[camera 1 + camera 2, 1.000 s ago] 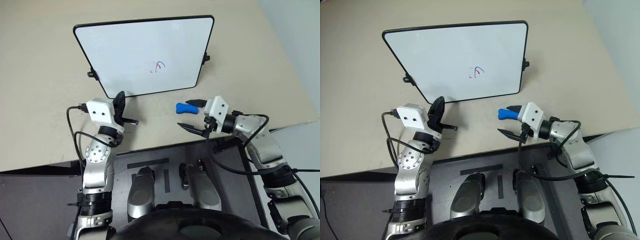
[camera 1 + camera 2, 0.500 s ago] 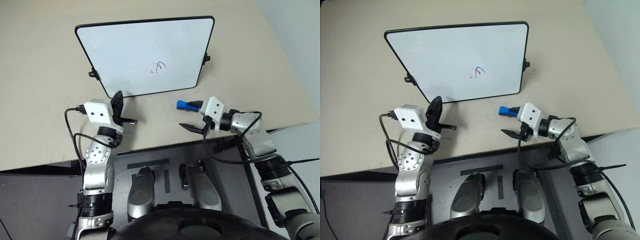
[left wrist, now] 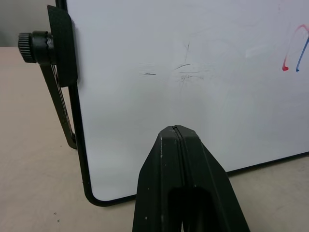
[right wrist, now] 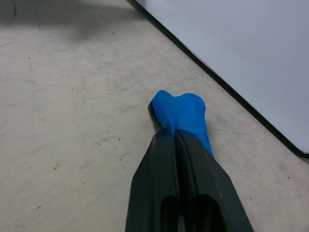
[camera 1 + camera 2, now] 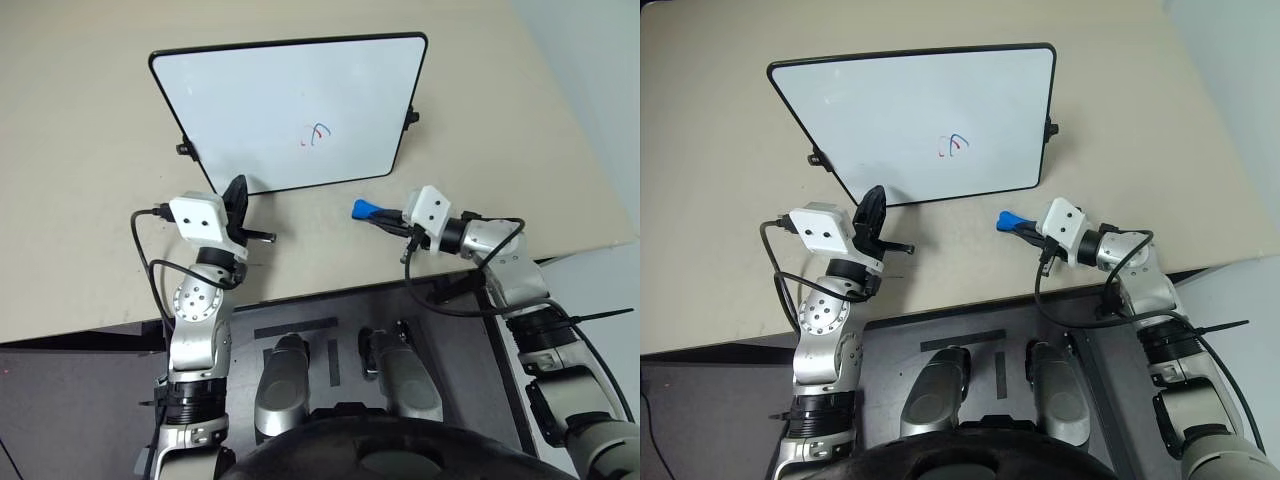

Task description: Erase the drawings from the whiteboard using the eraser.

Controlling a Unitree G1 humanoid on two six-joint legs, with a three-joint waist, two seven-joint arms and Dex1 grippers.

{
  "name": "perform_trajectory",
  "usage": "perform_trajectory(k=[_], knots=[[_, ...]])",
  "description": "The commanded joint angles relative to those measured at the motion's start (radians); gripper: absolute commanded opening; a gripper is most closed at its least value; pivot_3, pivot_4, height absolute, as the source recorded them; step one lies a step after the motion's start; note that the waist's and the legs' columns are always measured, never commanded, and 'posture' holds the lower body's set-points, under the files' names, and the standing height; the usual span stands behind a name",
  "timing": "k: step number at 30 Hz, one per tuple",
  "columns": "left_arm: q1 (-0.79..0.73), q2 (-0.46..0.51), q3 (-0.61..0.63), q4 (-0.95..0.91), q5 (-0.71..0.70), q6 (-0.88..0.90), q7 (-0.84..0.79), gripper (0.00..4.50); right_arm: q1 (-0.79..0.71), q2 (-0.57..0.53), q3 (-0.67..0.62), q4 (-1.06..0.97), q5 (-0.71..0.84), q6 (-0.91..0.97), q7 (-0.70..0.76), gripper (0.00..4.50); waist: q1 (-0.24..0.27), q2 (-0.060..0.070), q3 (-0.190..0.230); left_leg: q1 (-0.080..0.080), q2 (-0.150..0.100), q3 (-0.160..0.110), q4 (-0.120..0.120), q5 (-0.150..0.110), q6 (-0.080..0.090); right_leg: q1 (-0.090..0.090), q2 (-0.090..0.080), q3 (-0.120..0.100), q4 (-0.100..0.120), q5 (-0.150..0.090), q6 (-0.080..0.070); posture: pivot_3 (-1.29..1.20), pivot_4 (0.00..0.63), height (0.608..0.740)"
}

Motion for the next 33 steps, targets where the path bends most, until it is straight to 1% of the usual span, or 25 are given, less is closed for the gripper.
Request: perform_trajectory(k=[1, 3, 7, 10, 17, 21, 24, 28, 33], knots=[[-0.002, 0.006, 0.002, -0.03, 0.002, -0.02, -0.006, 0.0, -0.023, 0.008, -0.005, -0.046, 0.002, -0.013, 0.0, 0.03, 0.0, 0.0, 0.0, 0.0, 0.0, 0.0, 0.0, 0.0, 0.0, 0.0, 0.0, 0.0, 0.0, 0.0, 0.0, 0.0, 0.15, 0.74], [0.008, 0.009, 0.004, -0.041, -0.001, -0.016, -0.008, 0.0, -0.052, 0.025, 0.0, -0.084, 0.01, -0.028, 0.009, 0.03, -0.001, 0.0, 0.0, 0.0, 0.0, 0.0, 0.0, 0.0, 0.0, 0.0, 0.0, 0.0, 0.0, 0.0, 0.0, 0.0, 0.15, 0.74], [0.021, 0.009, 0.0, -0.045, 0.002, -0.014, -0.006, 0.0, -0.179, 0.068, 0.043, -0.039, -0.086, -0.2, -0.022, 0.03, -0.01, 0.001, 0.0, -0.001, 0.0, 0.0, -0.001, 0.0, 0.0, -0.004, 0.0, 0.0, 0.0, 0.001, 0.0, 0.0, 0.15, 0.74], [0.015, 0.005, -0.007, -0.047, 0.005, -0.011, -0.002, 0.0, -0.298, 0.09, 0.085, 0.12, -0.206, -0.396, -0.089, 0.03, -0.01, 0.001, 0.0, 0.0, 0.0, -0.002, -0.002, 0.0, 0.0, -0.005, 0.0, 0.0, 0.0, 0.002, -0.002, 0.0, 0.15, 0.74], [0.013, 0.001, -0.005, -0.045, 0.007, -0.017, 0.008, 0.0, -0.451, 0.142, 0.124, 0.443, -0.324, -0.645, -0.199, 0.03, -0.002, 0.001, 0.0, -0.005, 0.001, -0.002, -0.001, -0.003, 0.0, -0.009, -0.001, 0.0, 0.0, 0.002, -0.002, 0.0, 0.15, 0.74], [0.012, 0.0, -0.005, -0.045, 0.009, -0.019, 0.012, 0.0, -0.53, 0.162, 0.128, 0.606, -0.401, -0.733, -0.306, 0.03, -0.003, 0.001, 0.001, -0.005, 0.001, -0.002, -0.002, -0.004, 0.0, -0.01, -0.001, -0.001, 0.0, 0.003, -0.003, 0.0, 0.15, 0.74], [0.012, 0.0, -0.003, -0.046, 0.009, -0.02, 0.014, 0.0, -0.574, 0.17, 0.115, 0.684, -0.438, -0.78, -0.393, 0.03, -0.004, 0.001, 0.001, -0.005, 0.003, -0.003, -0.002, -0.005, 0.002, -0.011, -0.001, -0.001, 0.0, 0.004, -0.004, 0.0, 0.15, 0.74], [0.008, 0.001, -0.001, -0.044, 0.01, -0.022, 0.014, 0.0, -0.605, 0.167, 0.092, 0.72, -0.47, -0.831, -0.498, 0.03, -0.005, 0.002, 0.001, -0.005, 0.003, -0.003, -0.001, -0.005, 0.003, -0.013, -0.001, -0.001, 0.0, 0.01, -0.006, 0.0, 0.15, 0.74], [-0.001, 0.001, -0.004, -0.037, 0.01, -0.022, 0.01, 0.0, -0.618, 0.154, 0.072, 0.705, -0.474, -0.856, -0.59, 0.03, -0.005, 0.002, 0.001, -0.003, 0.003, -0.003, 0.0, -0.005, 0.003, -0.013, -0.001, -0.001, -0.001, 0.016, -0.007, 0.0, 0.15, 0.74]])
